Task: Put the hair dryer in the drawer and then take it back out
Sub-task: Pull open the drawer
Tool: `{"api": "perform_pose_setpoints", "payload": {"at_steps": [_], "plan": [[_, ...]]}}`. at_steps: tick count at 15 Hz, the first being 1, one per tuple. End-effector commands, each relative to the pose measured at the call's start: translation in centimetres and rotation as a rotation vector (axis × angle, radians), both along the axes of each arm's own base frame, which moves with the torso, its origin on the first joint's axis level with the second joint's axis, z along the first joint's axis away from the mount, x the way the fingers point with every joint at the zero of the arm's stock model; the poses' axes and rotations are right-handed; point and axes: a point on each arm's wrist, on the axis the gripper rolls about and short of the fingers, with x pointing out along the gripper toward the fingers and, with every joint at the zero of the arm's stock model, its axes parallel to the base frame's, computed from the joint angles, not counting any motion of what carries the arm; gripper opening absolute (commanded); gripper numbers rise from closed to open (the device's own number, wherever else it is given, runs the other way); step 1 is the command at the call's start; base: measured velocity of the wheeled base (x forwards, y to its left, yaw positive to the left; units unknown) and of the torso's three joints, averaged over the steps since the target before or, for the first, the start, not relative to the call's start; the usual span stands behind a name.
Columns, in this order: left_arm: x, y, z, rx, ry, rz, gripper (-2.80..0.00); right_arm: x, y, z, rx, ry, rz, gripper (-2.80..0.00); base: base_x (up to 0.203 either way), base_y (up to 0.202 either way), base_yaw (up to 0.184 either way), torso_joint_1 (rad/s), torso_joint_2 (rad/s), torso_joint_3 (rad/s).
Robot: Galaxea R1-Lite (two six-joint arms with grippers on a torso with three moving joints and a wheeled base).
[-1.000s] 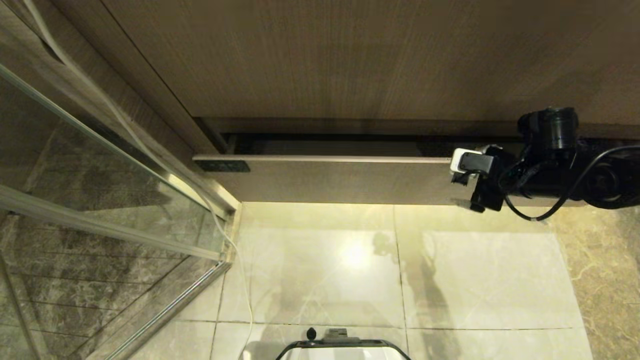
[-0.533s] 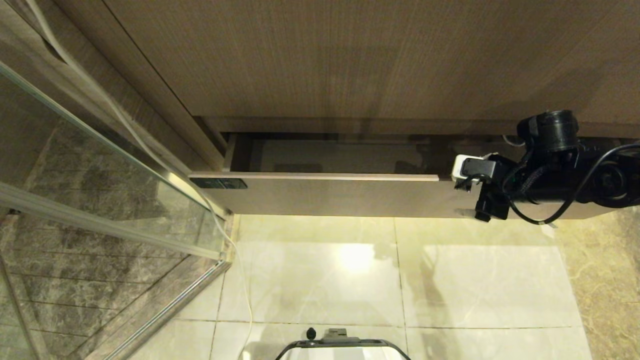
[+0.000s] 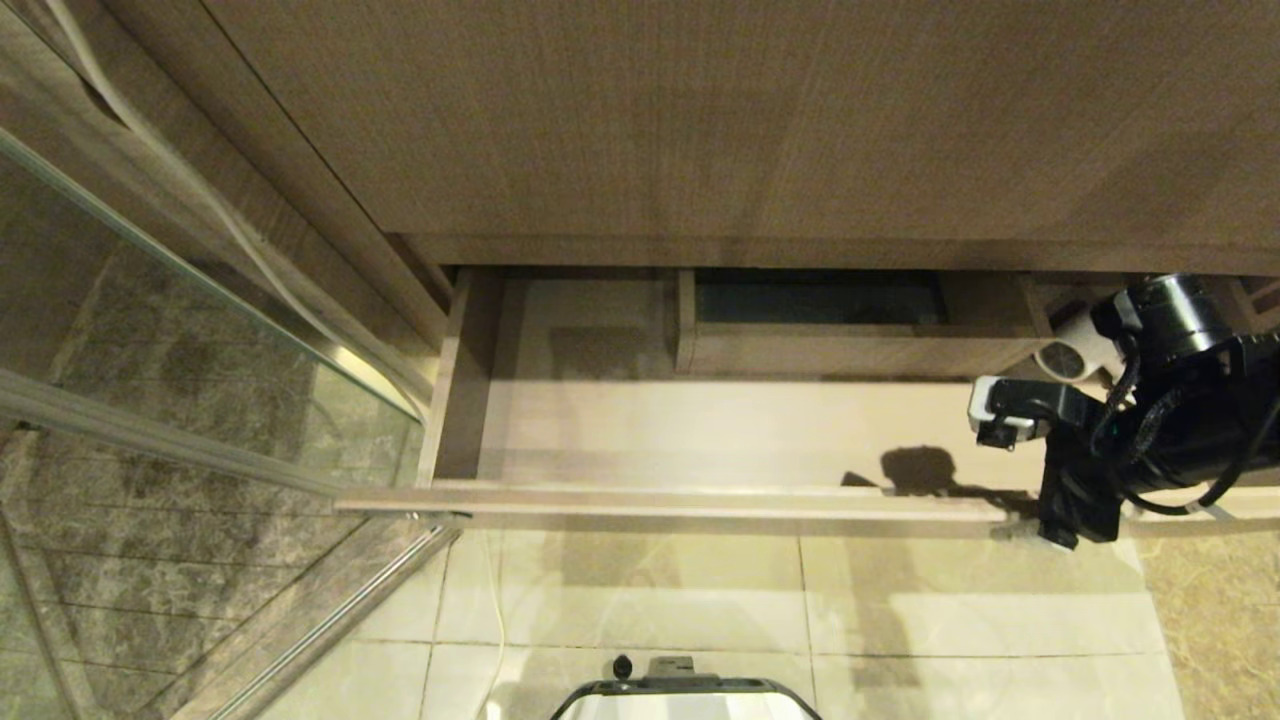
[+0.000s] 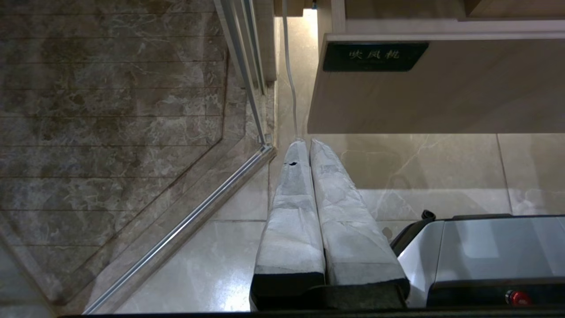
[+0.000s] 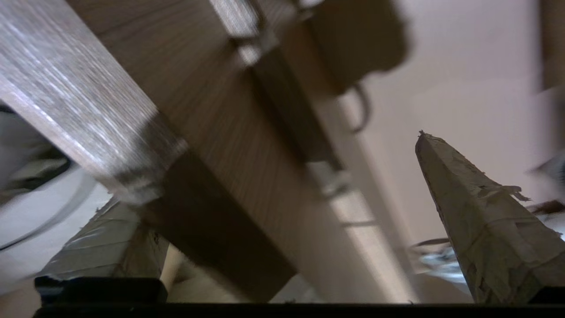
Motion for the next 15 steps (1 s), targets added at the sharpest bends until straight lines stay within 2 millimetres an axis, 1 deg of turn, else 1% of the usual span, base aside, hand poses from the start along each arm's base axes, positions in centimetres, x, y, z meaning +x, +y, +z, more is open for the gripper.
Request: {"api": "perform_pose_setpoints", "payload": {"at_steps": [1,4,6,7,8,10,12,15], "plan": [[0.0,0.0,0.0,0.000,0.000,-0.001,-2.80,-1.8,-0.4,2.3,0.067,-0.093,-0.074,0.00,0.000,0.000,0.000,0.000,0.00,0.000],[0.0,0.0,0.0,0.000,0.000,-0.001,-2.80,-5.8,-0.9,2.5,0.088,-0.029,-0.120,0.00,0.000,0.000,0.000,0.000,0.00,0.000],[0.0,0.0,0.0,0.000,0.000,0.001,-2.80,-8.9,-1.0,2.8,0.093,-0.038,-0.125,0.00,0.000,0.000,0.000,0.000,0.00,0.000],[0.0,0.0,0.0,0.002,0.000,0.001,-2.80,-9.8,-1.1,2.7,0.093,-0.041,-0.126,0.00,0.000,0.000,0.000,0.000,0.00,0.000],[0.0,0.0,0.0,0.000,0.002,-0.002,-2.80,-10.0,-1.1,2.8,0.092,-0.048,-0.128,0.00,0.000,0.000,0.000,0.000,0.00,0.000],[0.0,0.0,0.0,0.000,0.000,0.000,-2.80,-9.5,-1.1,3.5,0.106,-0.097,-0.133,0.00,0.000,0.000,0.000,0.000,0.00,0.000],[0.0,0.0,0.0,0.000,0.002,-0.001,-2.80,-8.9,-1.0,3.7,0.128,-0.120,-0.148,0.00,0.000,0.000,0.000,0.000,0.00,0.000],[0.0,0.0,0.0,0.000,0.000,0.001,-2.80,-8.8,-1.0,4.5,0.175,-0.173,-0.186,0.00,0.000,0.000,0.000,0.000,0.00,0.000]]}}
